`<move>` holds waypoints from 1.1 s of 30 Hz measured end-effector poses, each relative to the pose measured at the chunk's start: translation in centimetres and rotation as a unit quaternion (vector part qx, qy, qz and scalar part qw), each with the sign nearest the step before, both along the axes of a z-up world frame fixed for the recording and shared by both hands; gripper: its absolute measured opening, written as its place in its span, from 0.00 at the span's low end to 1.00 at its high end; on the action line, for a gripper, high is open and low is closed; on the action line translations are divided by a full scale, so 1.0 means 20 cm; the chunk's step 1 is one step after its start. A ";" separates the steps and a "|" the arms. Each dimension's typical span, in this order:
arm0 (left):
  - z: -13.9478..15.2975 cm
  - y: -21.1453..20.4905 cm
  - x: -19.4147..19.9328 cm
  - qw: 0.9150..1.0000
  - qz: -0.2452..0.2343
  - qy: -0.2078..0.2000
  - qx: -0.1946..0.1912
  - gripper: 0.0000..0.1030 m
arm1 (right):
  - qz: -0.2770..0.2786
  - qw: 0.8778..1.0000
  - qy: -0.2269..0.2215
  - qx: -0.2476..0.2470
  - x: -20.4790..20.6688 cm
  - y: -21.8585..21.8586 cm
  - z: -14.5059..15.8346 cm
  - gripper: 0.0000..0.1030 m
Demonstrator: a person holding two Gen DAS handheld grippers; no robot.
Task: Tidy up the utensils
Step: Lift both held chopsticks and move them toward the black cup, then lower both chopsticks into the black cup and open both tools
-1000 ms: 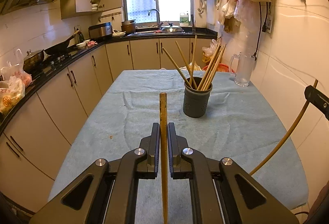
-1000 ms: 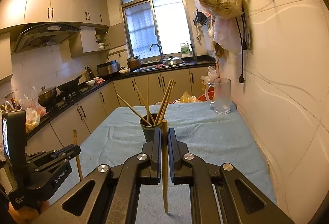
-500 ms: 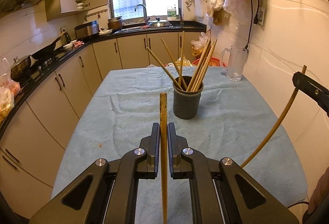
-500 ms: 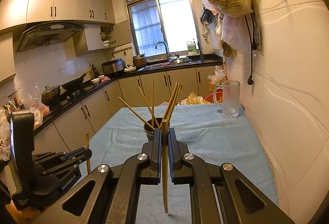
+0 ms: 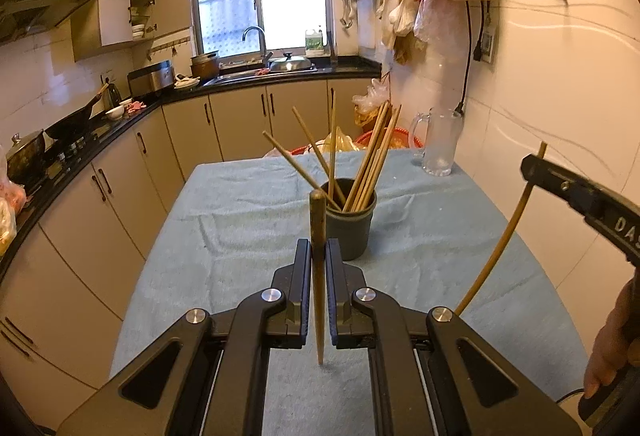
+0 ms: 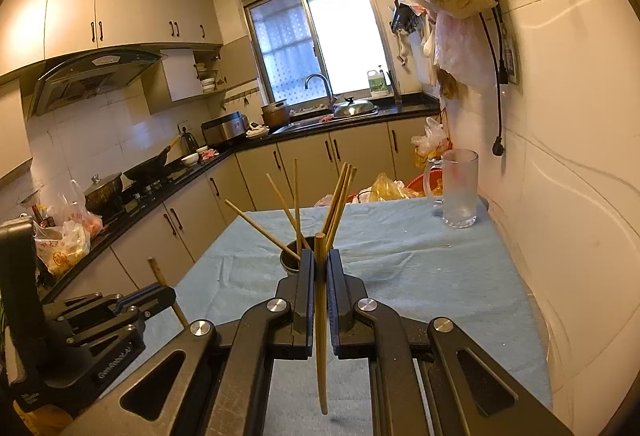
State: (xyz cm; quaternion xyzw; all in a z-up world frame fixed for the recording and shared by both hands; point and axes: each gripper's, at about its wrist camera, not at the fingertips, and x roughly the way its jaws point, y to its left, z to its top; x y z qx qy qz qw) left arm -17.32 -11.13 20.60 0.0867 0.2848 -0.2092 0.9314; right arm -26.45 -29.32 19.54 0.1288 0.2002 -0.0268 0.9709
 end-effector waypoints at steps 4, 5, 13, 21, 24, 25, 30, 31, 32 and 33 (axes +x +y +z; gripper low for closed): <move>0.02 0.01 0.02 1.000 -0.002 -0.004 -0.007 0.06 | 0.002 1.000 0.000 -0.003 0.02 0.00 0.00 0.06; 0.03 0.01 0.02 1.000 -0.002 -0.005 -0.009 0.06 | 0.002 1.000 0.000 -0.004 0.02 0.01 0.00 0.06; 0.15 0.07 0.09 0.999 -0.012 0.000 -0.039 0.06 | 0.007 1.000 -0.006 -0.011 0.07 0.01 0.06 0.06; 0.35 0.06 0.24 0.998 -0.024 -0.012 -0.059 0.06 | 0.011 0.999 -0.038 -0.016 0.20 -0.02 0.22 0.06; 0.45 0.02 0.33 0.997 -0.022 -0.033 -0.073 0.06 | 0.006 0.998 -0.057 -0.021 0.29 -0.04 0.30 0.06; 0.47 0.01 0.35 0.996 -0.020 -0.039 -0.076 0.06 | 0.004 0.998 -0.062 -0.019 0.32 -0.05 0.32 0.06; 0.57 -0.08 0.51 0.993 -0.017 -0.059 -0.101 0.06 | 0.002 0.997 -0.081 0.005 0.51 -0.10 0.41 0.06; 0.57 -0.10 0.54 0.993 -0.019 -0.055 -0.107 0.06 | 0.002 0.996 -0.084 0.010 0.54 -0.11 0.42 0.06; 0.57 -0.12 0.57 0.992 -0.022 -0.049 -0.110 0.06 | 0.000 0.996 -0.086 0.013 0.58 -0.12 0.42 0.06; 0.56 -0.15 0.61 0.992 -0.024 -0.044 -0.112 0.06 | -0.001 0.996 -0.086 0.013 0.61 -0.12 0.42 0.06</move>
